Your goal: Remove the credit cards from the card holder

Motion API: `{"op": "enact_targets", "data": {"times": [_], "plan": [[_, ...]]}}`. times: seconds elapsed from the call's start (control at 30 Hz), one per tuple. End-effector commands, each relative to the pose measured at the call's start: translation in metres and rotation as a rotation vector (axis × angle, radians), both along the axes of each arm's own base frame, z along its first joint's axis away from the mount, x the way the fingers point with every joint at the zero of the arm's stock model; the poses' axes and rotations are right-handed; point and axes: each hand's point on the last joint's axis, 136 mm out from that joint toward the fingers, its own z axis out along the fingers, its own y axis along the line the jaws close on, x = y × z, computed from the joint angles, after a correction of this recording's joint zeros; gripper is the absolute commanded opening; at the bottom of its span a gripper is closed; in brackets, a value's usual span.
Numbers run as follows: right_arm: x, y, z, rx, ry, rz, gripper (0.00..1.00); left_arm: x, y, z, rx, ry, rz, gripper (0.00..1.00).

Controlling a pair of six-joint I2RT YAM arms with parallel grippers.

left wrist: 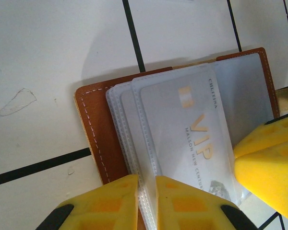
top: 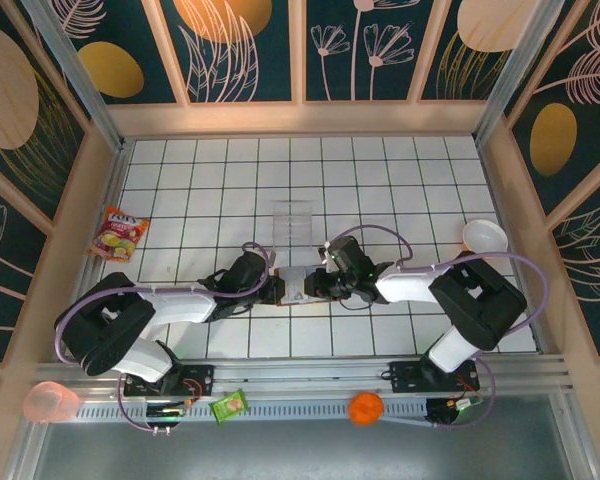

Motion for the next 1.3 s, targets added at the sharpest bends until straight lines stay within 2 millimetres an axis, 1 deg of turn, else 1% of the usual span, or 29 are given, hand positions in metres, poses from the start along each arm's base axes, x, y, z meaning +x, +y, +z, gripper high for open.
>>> {"op": "enact_targets", "data": {"times": [0.0, 0.1, 0.2, 0.33, 0.5, 0.63, 0.7, 0.73, 0.77, 0.83, 0.87, 0.93, 0.97, 1.1, 1.27], "plan": [[-0.002, -0.001, -0.004, 0.014, 0.019, -0.007, 0.15, -0.008, 0.012, -0.018, 0.063, 0.047, 0.018, 0.15], [-0.003, -0.002, -0.006, 0.018, 0.024, -0.012, 0.1, -0.009, 0.012, -0.019, 0.062, 0.05, 0.015, 0.15], [-0.002, -0.003, -0.005, 0.022, 0.024, -0.026, 0.0, -0.009, 0.012, -0.019, 0.063, 0.048, 0.016, 0.15], [0.002, -0.013, -0.003, -0.01, 0.004, -0.081, 0.0, -0.009, 0.014, -0.019, 0.065, 0.045, 0.02, 0.16], [0.003, -0.034, -0.002, -0.098, -0.008, -0.148, 0.0, -0.009, 0.016, -0.021, 0.071, 0.045, 0.025, 0.16], [0.004, -0.044, 0.0, -0.142, -0.018, -0.171, 0.0, -0.007, 0.017, -0.02, 0.069, 0.038, 0.027, 0.16], [0.006, -0.047, 0.004, -0.16, -0.036, -0.18, 0.0, -0.005, 0.018, -0.018, 0.072, 0.032, 0.028, 0.16], [0.006, -0.045, 0.008, -0.152, -0.043, -0.17, 0.0, -0.004, 0.019, -0.018, 0.071, 0.031, 0.029, 0.16], [0.006, -0.039, 0.013, -0.124, -0.054, -0.142, 0.0, -0.003, 0.02, -0.017, 0.072, 0.029, 0.028, 0.16], [0.001, -0.02, 0.024, -0.043, -0.064, -0.046, 0.14, -0.001, 0.022, -0.017, 0.08, 0.025, 0.032, 0.14], [0.0, -0.013, 0.026, -0.025, -0.062, -0.019, 0.2, 0.0, 0.024, -0.018, 0.086, 0.027, 0.035, 0.13], [-0.001, -0.004, 0.029, -0.007, -0.072, 0.017, 0.28, 0.002, 0.026, -0.019, 0.085, 0.033, 0.042, 0.11], [0.001, 0.0, 0.029, -0.003, -0.076, 0.023, 0.3, 0.002, 0.027, -0.019, 0.084, 0.035, 0.044, 0.11], [0.009, 0.006, 0.027, 0.005, -0.075, 0.027, 0.34, 0.001, 0.027, -0.02, 0.082, 0.039, 0.041, 0.1], [0.015, 0.011, 0.024, 0.015, -0.053, 0.015, 0.33, -0.001, 0.026, -0.022, 0.071, 0.054, 0.04, 0.09]]}}
